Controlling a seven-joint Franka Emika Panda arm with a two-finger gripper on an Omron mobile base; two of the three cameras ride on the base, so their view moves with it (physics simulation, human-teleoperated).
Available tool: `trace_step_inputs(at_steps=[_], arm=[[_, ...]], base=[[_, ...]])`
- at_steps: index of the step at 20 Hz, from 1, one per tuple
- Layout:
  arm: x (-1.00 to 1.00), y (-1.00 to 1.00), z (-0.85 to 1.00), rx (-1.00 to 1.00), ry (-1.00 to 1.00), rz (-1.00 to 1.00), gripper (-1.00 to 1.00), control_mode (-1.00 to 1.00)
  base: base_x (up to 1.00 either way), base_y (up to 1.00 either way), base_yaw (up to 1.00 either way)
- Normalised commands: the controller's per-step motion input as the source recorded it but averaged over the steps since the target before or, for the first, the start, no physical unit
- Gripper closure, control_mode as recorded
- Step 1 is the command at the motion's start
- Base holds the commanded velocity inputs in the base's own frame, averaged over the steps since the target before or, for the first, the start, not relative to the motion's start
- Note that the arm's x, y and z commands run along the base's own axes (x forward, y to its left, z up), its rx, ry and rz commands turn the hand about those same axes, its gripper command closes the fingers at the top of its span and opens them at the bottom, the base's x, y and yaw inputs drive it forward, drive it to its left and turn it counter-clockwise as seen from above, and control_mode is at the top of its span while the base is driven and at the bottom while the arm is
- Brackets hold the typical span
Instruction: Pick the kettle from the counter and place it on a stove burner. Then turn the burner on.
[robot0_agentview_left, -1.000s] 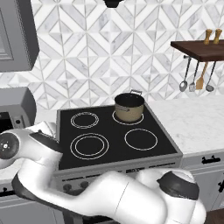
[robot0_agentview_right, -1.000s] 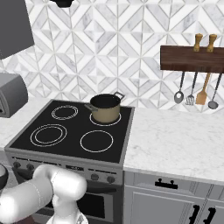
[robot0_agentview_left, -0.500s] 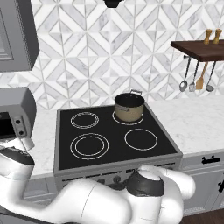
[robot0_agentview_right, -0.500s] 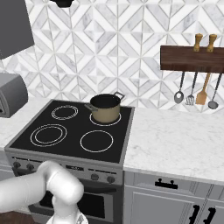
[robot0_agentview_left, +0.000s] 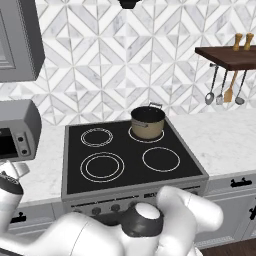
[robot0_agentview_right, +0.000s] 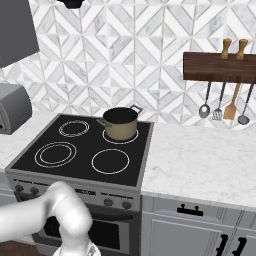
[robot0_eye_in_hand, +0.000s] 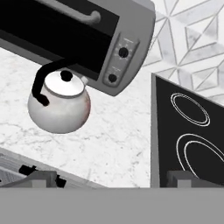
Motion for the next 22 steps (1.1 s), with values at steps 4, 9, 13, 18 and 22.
trace_step_inputs(at_steps=[4,9,13,18,22], arm=[[0.1,0.13,-0.38,0.0,0.0,-0.01,-1.0,-1.0],[0.18,0.32,0.15,0.0,0.0,-0.11,-1.0,-1.0],[0.21,0.38,0.17,-0.03,0.01,-0.09,-1.0,-1.0],[0.52,0.39,-0.06,-0.02,0.03,-0.14,-1.0,-1.0],[0.56,0.29,-0.42,-0.04,0.05,-0.12,-1.0,-1.0]], base=[[0.0,0.0,0.0],[0.0,0.0,0.0],[0.0,0.0,0.0],[0.0,0.0,0.0],[0.0,0.0,0.0]])
